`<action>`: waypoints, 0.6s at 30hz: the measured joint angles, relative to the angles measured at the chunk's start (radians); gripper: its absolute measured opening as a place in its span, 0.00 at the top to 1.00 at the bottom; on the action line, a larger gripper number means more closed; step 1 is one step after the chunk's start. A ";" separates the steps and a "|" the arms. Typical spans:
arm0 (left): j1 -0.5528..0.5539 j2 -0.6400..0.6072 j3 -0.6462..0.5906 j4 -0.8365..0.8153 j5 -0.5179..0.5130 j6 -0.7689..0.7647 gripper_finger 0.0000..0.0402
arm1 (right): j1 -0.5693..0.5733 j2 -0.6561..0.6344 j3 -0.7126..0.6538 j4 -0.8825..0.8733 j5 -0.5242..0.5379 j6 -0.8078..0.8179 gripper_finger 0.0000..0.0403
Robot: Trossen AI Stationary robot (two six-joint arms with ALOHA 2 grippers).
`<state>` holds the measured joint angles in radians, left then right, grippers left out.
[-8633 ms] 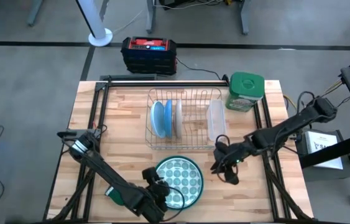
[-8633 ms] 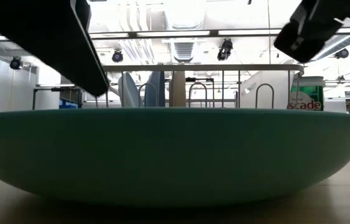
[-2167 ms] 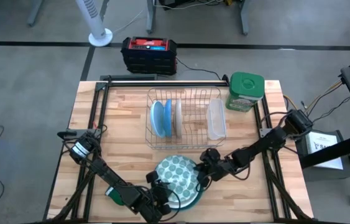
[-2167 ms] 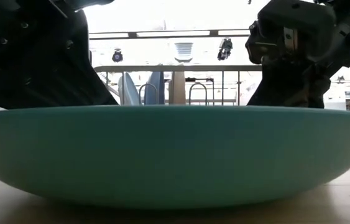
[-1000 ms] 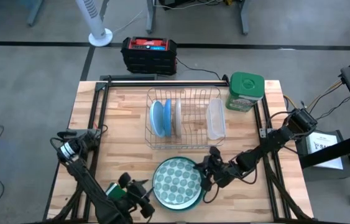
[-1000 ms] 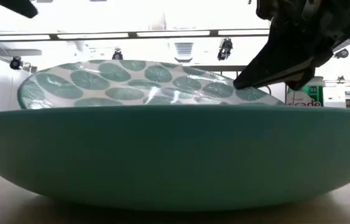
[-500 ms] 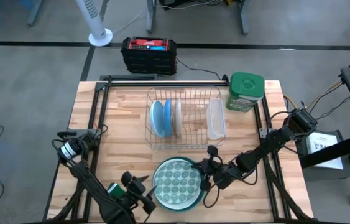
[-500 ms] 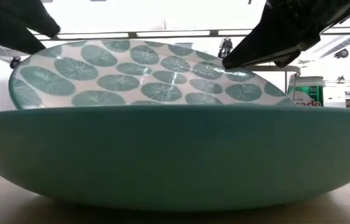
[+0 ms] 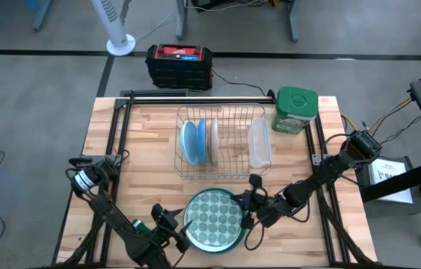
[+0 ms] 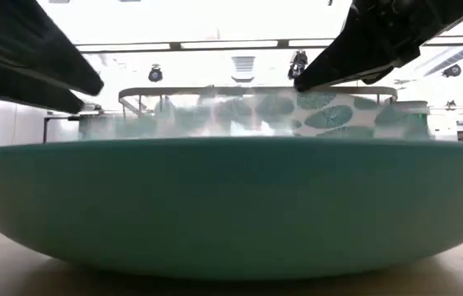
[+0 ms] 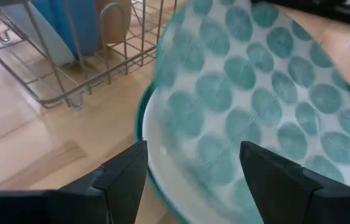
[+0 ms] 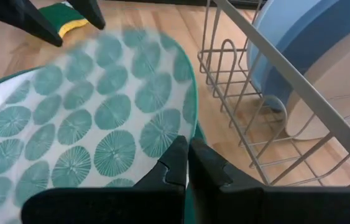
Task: Sort dishes
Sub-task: Put the green patterned plate in the dish rack
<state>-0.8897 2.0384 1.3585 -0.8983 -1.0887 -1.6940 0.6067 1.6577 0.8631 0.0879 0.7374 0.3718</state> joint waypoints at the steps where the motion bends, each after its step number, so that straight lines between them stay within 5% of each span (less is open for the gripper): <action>1: 0.005 0.000 -0.008 0.026 -0.003 0.016 0.39 | 0.000 0.000 0.000 0.001 -0.003 0.000 0.99; 10: 0.035 0.000 -0.049 0.160 0.046 0.137 0.42 | 0.000 0.000 0.000 0.004 -0.009 0.036 1.00; 18: 0.052 -0.001 -0.052 0.230 0.165 0.237 0.42 | -0.007 -0.001 0.000 -0.147 -0.164 0.336 1.00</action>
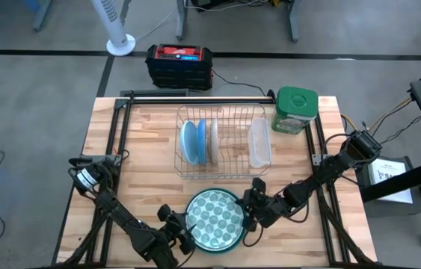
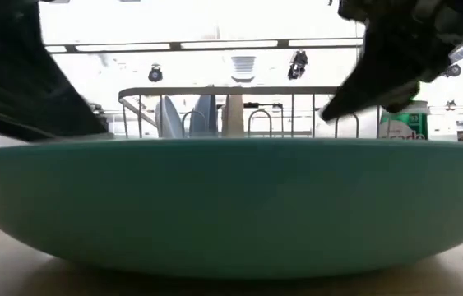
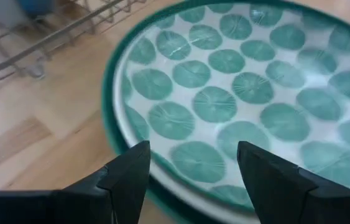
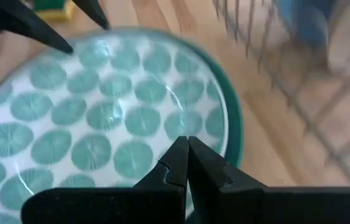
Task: Sort dishes
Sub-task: Put the green patterned plate in the dish rack
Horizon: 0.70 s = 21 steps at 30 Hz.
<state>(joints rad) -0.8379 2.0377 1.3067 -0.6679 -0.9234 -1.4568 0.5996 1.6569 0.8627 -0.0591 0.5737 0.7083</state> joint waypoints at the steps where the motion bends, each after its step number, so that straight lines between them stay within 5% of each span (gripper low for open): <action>1: 0.005 0.000 -0.005 0.028 0.002 0.026 0.42 | 0.000 0.000 0.000 -0.022 -0.021 0.036 1.00; 14: 0.089 0.021 -0.031 0.164 0.130 0.199 0.42 | -0.016 -0.001 -0.001 -0.092 -0.216 0.261 0.99; 21: 0.091 0.025 -0.031 0.173 0.145 0.199 0.42 | -0.020 -0.001 -0.001 -0.093 -0.254 0.310 0.83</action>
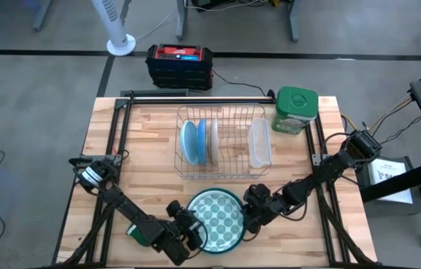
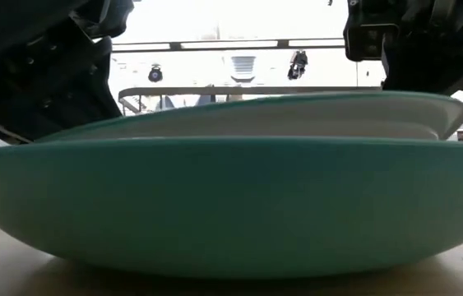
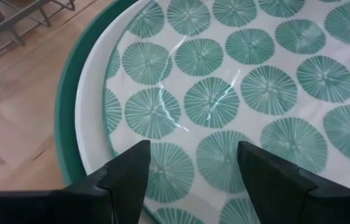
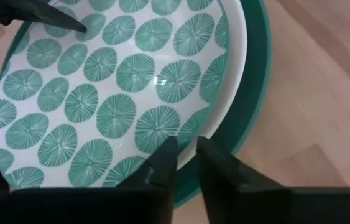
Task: Sort dishes
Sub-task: Put the green patterned plate in the dish rack
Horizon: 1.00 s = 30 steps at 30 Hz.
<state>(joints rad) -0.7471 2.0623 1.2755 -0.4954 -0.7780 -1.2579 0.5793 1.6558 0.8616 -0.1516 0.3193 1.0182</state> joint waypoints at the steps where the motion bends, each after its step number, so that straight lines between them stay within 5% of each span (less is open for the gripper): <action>1: 0.000 0.000 0.000 0.003 0.002 0.000 0.42 | 0.000 0.000 0.000 0.000 -0.009 0.008 0.79; 9: 0.003 0.001 -0.023 0.067 0.007 -0.003 0.42 | -0.012 0.000 0.000 0.000 -0.063 0.051 0.52; 16: 0.006 0.002 -0.066 0.179 -0.024 0.023 0.42 | -0.041 0.000 0.000 0.017 -0.081 0.046 0.40; 22: 0.020 0.004 -0.074 0.238 -0.024 0.076 0.42 | -0.067 0.000 0.000 0.086 -0.083 0.006 0.39; 30: 0.038 0.002 -0.128 0.364 -0.024 0.134 0.42 | -0.081 0.000 0.000 0.089 -0.093 0.009 0.50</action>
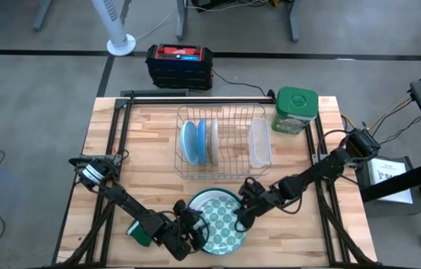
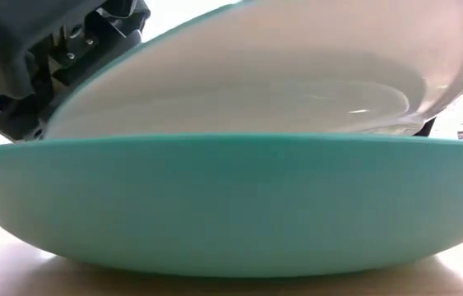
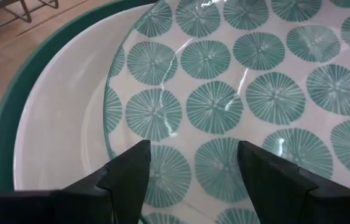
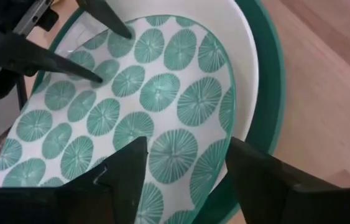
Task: Sort dishes
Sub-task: Put the green patterned plate in the dish rack
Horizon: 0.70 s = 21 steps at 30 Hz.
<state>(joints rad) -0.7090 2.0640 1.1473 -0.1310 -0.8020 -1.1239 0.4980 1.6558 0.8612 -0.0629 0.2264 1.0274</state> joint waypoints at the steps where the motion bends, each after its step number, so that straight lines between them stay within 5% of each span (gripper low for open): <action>1: 0.001 0.000 -0.001 0.000 -0.003 0.000 0.42 | 0.000 0.000 0.000 0.000 -0.001 0.002 0.52; 13: 0.017 0.002 -0.003 0.016 -0.054 0.016 0.42 | -0.009 0.060 0.000 0.035 -0.079 0.016 0.66; 21: 0.018 0.002 -0.003 0.024 -0.078 0.017 0.42 | -0.022 0.066 0.000 0.024 -0.047 -0.022 0.90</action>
<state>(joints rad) -0.6914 2.0659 1.1446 -0.1066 -0.8805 -1.1072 0.4764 1.7214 0.8616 -0.0392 0.1797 1.0051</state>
